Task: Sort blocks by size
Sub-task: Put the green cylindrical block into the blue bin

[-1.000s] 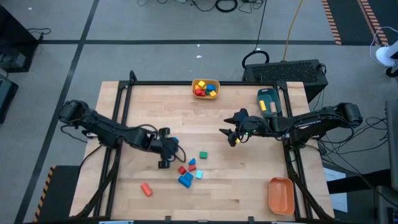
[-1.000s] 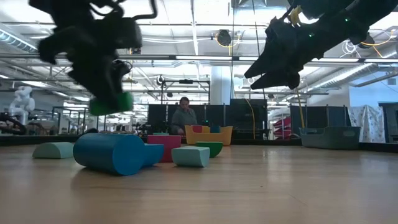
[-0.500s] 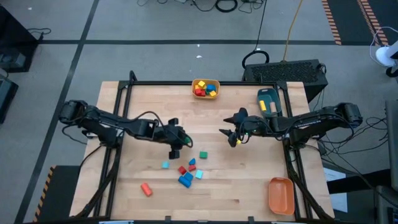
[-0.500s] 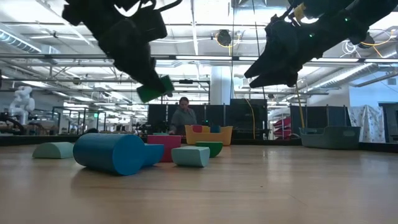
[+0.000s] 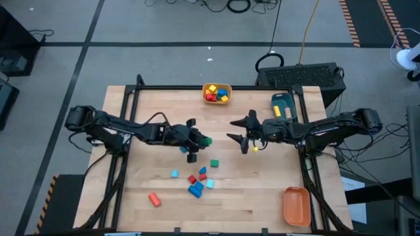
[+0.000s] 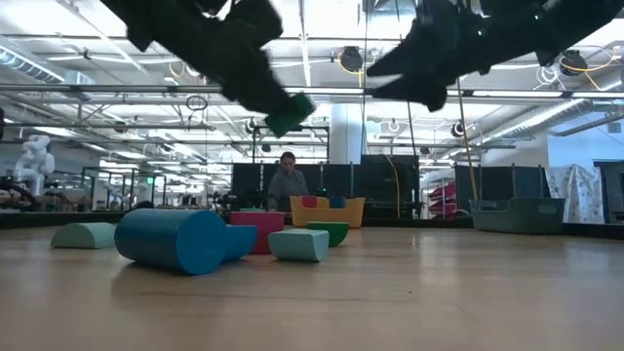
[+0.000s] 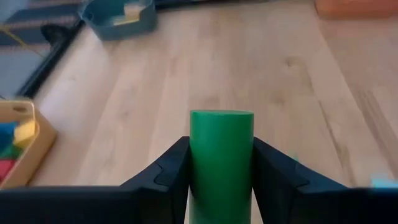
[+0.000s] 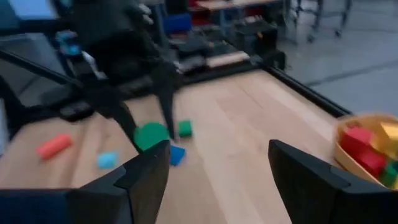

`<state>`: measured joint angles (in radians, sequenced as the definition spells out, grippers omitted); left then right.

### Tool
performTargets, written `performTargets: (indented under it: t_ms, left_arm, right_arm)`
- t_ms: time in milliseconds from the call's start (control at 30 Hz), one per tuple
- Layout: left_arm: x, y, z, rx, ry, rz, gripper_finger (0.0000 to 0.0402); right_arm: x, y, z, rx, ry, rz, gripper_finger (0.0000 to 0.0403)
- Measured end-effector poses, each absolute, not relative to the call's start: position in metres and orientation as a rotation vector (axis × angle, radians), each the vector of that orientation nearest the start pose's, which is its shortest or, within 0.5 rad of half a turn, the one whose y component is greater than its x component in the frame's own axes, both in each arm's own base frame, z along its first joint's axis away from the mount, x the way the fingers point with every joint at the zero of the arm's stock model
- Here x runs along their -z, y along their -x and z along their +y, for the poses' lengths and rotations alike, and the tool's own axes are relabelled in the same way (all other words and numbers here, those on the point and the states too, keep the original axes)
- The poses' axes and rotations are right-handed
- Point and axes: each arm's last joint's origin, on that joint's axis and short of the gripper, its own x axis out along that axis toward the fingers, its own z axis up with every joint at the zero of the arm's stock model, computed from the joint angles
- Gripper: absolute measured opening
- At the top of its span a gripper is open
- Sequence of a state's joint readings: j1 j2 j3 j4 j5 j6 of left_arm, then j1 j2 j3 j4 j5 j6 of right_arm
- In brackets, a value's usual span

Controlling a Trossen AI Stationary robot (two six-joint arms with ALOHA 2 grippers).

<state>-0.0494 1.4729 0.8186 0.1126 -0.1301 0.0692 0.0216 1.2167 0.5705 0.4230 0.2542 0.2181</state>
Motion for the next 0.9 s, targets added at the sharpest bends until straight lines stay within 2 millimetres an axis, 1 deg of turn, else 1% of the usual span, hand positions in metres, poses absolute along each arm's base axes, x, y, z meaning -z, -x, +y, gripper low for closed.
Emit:
performTargets:
  t_ms: [67, 133, 300, 433, 500, 567, 667, 767, 900]
  left_arm:
    - [-0.215, -0.309, -0.01, -0.055, -0.11, 0.524, 0.0136]
    - [-0.215, -0.316, -0.009, -0.028, -0.095, 0.465, 0.0136]
    - [-0.206, -0.326, -0.006, 0.095, -0.045, 0.429, 0.0136]
    - [-0.193, -0.331, -0.003, 0.183, 0.027, 0.452, 0.0136]
    - [-0.187, -0.333, -0.001, 0.201, 0.071, 0.474, 0.0136]
    - [-0.181, -0.335, 0.003, 0.199, 0.093, 0.488, 0.0136]
    - [-0.176, -0.337, 0.008, 0.197, 0.128, 0.496, 0.0136]
    - [-0.176, -0.34, 0.013, 0.218, 0.161, 0.496, 0.0136]
    - [-0.178, -0.345, 0.014, 0.229, 0.164, 0.49, 0.0136]
  right_arm:
    - [-0.231, -0.257, -0.001, 0.207, -0.15, 0.173, 0.0256]
    - [-0.227, -0.26, 0.002, 0.147, -0.08, 0.193, 0.0256]
    - [-0.215, -0.267, 0.009, 0.072, 0.22, 0.255, 0.0256]
    - [-0.214, -0.27, 0.015, 0.019, 0.459, 0.289, 0.0256]
    - [-0.22, -0.274, 0.019, -0.011, 0.54, 0.298, 0.0256]
    - [-0.223, -0.277, 0.022, -0.07, 0.576, 0.343, 0.0256]
    - [-0.229, -0.287, 0.025, -0.139, 0.58, 0.398, 0.0256]
    - [-0.231, -0.299, 0.026, -0.166, 0.615, 0.464, 0.0256]
    - [-0.227, -0.313, 0.027, -0.221, 0.648, 0.535, 0.0256]
